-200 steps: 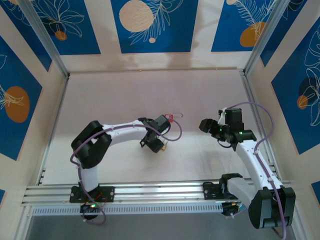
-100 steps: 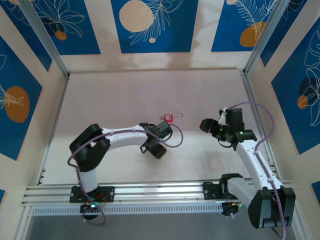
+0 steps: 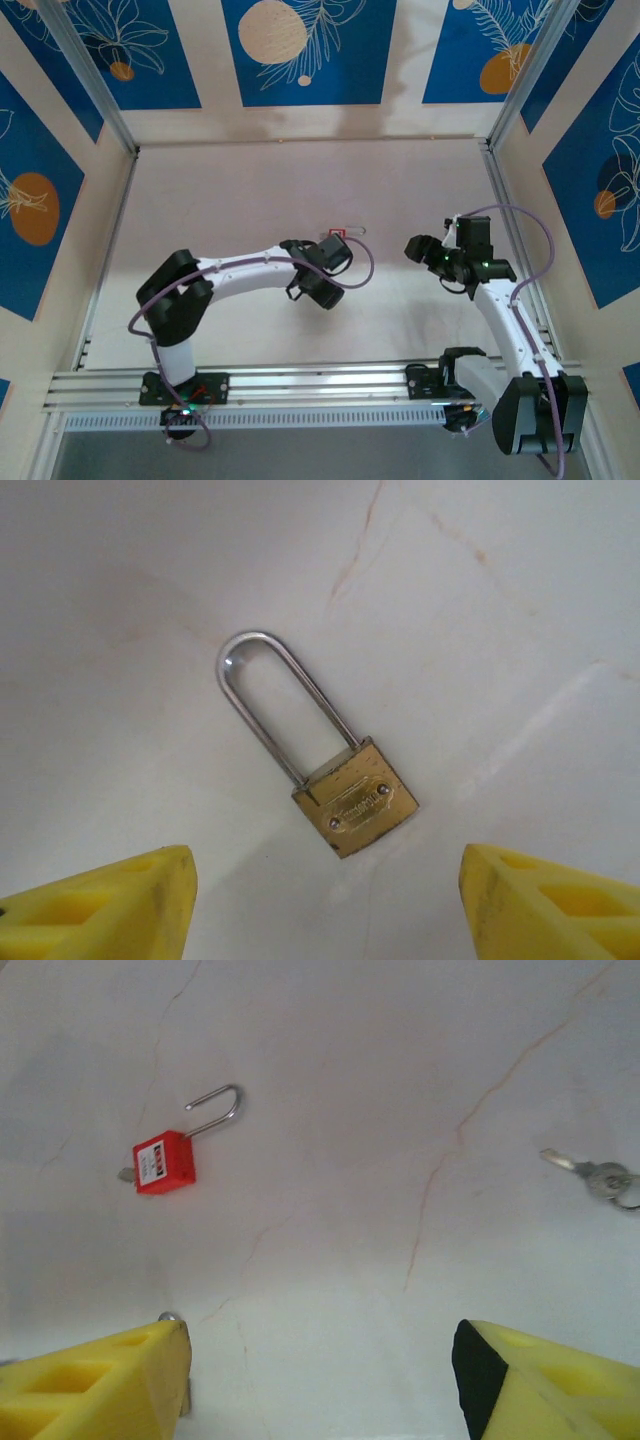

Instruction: Unlock with the key

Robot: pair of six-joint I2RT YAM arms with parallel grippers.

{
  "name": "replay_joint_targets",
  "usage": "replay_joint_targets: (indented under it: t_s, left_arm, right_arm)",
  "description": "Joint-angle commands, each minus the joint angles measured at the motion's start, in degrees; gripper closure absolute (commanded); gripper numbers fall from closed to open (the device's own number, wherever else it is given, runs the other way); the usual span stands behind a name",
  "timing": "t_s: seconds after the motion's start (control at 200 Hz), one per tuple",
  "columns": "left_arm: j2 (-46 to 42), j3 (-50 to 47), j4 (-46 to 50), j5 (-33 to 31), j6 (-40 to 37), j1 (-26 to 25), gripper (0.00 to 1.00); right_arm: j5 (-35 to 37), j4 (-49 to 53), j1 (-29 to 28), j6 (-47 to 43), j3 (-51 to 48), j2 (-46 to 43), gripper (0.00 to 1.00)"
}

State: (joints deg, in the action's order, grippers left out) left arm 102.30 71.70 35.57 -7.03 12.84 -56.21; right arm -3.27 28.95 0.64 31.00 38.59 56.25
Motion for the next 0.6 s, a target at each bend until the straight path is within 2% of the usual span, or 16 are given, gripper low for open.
replay_joint_targets:
  t_s: [0.0,0.08,0.195,0.315,0.385,0.47,0.595]
  left_arm:
    - [-8.5,5.4,4.0,-3.0,-2.2,2.5,0.29]
    - [-11.9,8.2,5.3,-3.4,-3.4,5.6,0.26]
    - [-13.7,11.1,4.6,-3.4,-4.4,10.1,0.25]
    - [-14.9,9.5,-1.4,2.0,-4.1,13.2,0.26]
    - [-16.7,5.4,-7.3,6.7,-3.6,14.3,0.25]
    - [-18.7,0.4,-12.8,10.9,-2.9,15.2,0.24]
    - [-20.3,-3.8,-16.1,11.4,-1.2,15.2,0.22]
  right_arm:
    - [2.0,-1.2,2.7,0.3,1.0,3.1,0.32]
    - [2.3,-2.7,5.5,0.4,1.2,6.6,0.42]
    - [1.9,-5.1,9.2,0.5,1.3,12.7,0.66]
    - [0.2,-6.6,12.5,0.1,1.1,18.3,0.75]
    - [-1.1,-7.5,14.0,0.3,0.9,19.6,0.75]
    - [0.0,-6.9,15.3,-0.1,1.6,20.3,0.67]
    - [0.1,-6.6,15.7,-0.2,2.1,22.5,0.61]
